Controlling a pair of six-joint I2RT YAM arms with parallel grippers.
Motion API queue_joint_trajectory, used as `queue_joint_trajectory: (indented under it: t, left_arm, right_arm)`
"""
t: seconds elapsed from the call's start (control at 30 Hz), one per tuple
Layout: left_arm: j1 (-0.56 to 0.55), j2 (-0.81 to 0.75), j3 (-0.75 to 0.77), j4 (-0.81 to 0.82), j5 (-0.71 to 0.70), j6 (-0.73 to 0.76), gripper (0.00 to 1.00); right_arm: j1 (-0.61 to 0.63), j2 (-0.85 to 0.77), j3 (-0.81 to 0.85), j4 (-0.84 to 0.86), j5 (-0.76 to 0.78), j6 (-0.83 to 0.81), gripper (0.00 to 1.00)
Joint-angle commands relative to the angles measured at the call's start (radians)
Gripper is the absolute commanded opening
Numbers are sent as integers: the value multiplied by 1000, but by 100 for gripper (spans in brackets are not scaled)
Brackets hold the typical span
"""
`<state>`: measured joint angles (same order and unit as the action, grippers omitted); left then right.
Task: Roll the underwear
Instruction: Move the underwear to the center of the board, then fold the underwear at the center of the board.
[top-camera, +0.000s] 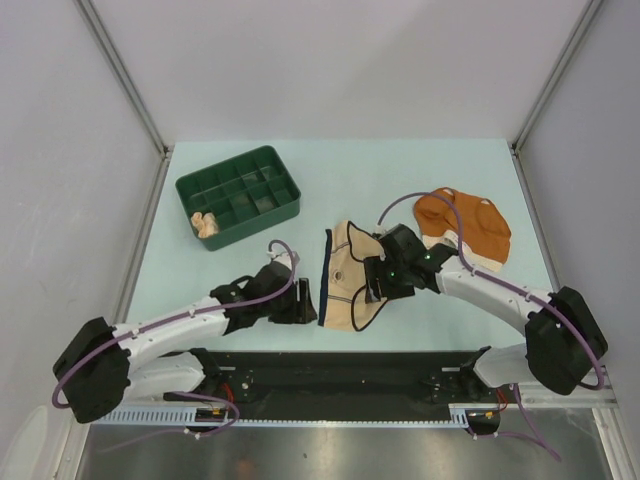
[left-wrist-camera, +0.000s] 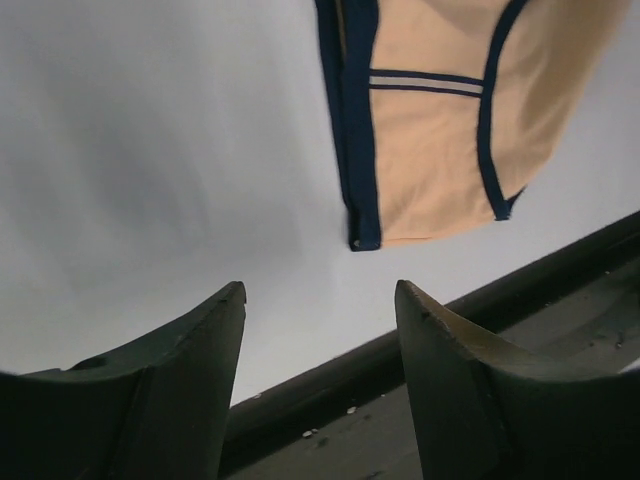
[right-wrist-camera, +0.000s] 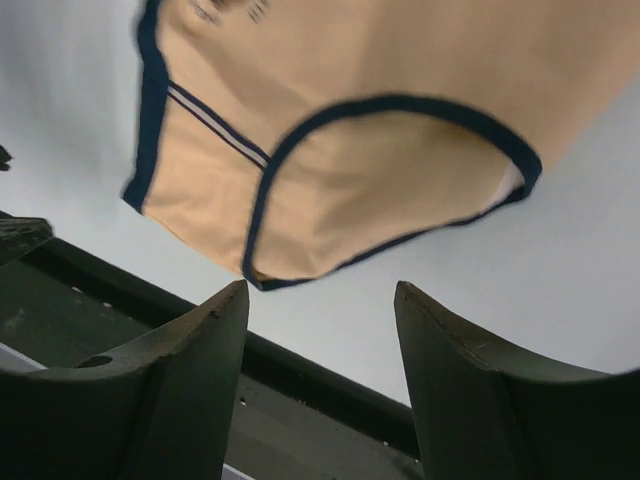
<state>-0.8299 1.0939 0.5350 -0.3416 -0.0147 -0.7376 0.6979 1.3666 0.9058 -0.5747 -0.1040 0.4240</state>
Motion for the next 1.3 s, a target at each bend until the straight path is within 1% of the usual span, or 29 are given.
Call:
queue_joint_trajectory:
  t: [0.0, 0.07, 0.23, 0.3, 0.4, 0.53, 0.6, 0.63, 0.7, 0.8, 0.83, 1.07, 1.1, 1.13, 1.2, 1.23, 1.27]
  left_arm:
    - [-29, 34, -27, 130, 80, -109, 66]
    - [-32, 61, -47, 185, 113, -132, 65]
    - [-49, 119, -43, 202, 127, -140, 64]
    - [-54, 158, -40, 225, 140, -141, 63]
    - [-69, 205, -24, 230, 134, -141, 59]
    - [-80, 265, -13, 219, 119, -138, 51]
    - [-83, 297, -12, 220, 114, -135, 50]
    - [-84, 307, -10, 216, 108, -134, 46]
    - [-92, 330, -7, 211, 101, -134, 43]
    - [-98, 339, -9, 204, 87, -138, 34]
    - [-100, 342, -9, 201, 85, -140, 34]
    - [-103, 333, -6, 184, 71, -143, 32]
    - [-103, 328, -4, 179, 70, -143, 32]
    - [-103, 325, -4, 171, 65, -141, 33]
    - [-103, 305, -6, 161, 61, -141, 33]
    - [-103, 298, -7, 153, 56, -144, 32]
    - [-103, 281, -9, 151, 56, -146, 33]
  right_arm:
    - [-24, -46, -80, -1, -23, 53, 64]
    - [-29, -47, -102, 30, -20, 70, 64]
    - [-67, -28, -123, 71, 15, 75, 64]
    - [-104, -24, -125, 101, 18, 70, 63]
    - [-156, -26, -125, 130, 15, 61, 63]
    - [-212, -24, -125, 157, 26, 44, 62]
    - [-244, -6, -125, 183, 20, 30, 61]
    - [-250, 3, -125, 206, 12, 24, 60]
    - [-264, 37, -125, 231, 12, 16, 59]
    - [-293, 100, -125, 282, 0, 9, 56]
    - [-304, 114, -123, 306, -9, 7, 54]
    - [-321, 213, -125, 394, -23, -1, 51]
    - [-319, 222, -125, 398, -23, -1, 49]
    - [-321, 236, -125, 397, -23, -1, 42]
    - [-322, 246, -125, 386, -20, 4, 33]
    - [-321, 250, -125, 365, -10, 7, 23]
    - [-321, 247, -125, 349, -2, 9, 18]
